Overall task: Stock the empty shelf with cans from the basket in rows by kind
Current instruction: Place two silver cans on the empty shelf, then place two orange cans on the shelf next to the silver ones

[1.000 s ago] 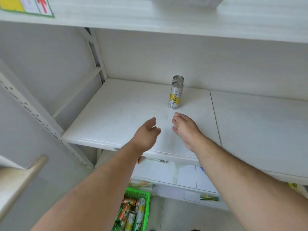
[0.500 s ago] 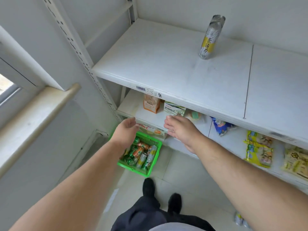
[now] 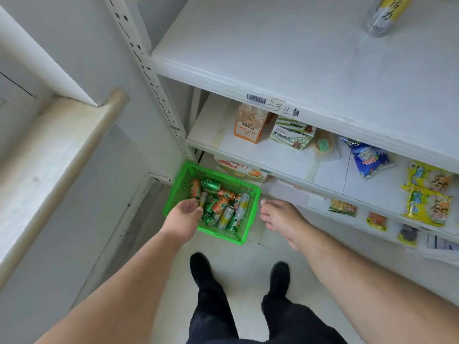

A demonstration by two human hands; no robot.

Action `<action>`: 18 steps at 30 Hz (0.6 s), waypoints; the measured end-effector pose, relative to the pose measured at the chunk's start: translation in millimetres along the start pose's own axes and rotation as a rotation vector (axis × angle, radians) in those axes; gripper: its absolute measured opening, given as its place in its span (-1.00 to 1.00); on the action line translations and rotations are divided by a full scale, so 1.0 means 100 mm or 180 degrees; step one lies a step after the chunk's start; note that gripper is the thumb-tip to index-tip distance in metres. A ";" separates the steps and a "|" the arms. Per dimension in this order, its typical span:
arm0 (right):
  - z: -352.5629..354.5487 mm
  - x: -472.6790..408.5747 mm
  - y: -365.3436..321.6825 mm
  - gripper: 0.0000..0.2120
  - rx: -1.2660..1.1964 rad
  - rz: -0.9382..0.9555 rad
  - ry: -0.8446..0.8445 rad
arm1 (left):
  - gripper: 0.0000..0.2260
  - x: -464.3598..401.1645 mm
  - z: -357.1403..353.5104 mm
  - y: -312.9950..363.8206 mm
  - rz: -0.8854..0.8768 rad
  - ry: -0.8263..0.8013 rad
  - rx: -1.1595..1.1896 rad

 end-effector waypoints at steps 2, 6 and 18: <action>-0.24 -0.26 0.23 -0.74 -0.0020 -0.0181 0.0039 | -0.55 -0.25 0.17 -0.22 0.0109 -0.0005 -0.0105; -0.57 -0.79 0.67 -0.73 -0.0052 -0.0486 0.0106 | -0.54 -0.77 0.39 -0.59 0.0243 -0.0005 -0.0316; -1.00 -2.42 1.58 -0.66 -0.0071 -0.0864 0.0116 | -0.52 -2.10 -0.12 -1.42 0.0446 -0.0192 -0.0567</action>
Point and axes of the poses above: each hand's wrist, its own x-axis away from the middle knuckle, its own z-axis out of the back of the hand, y = z × x, the point moved 9 cm from there along -x, towards the middle knuckle, and after that the axes turned 6 degrees about -y, right-handed, at the moved point
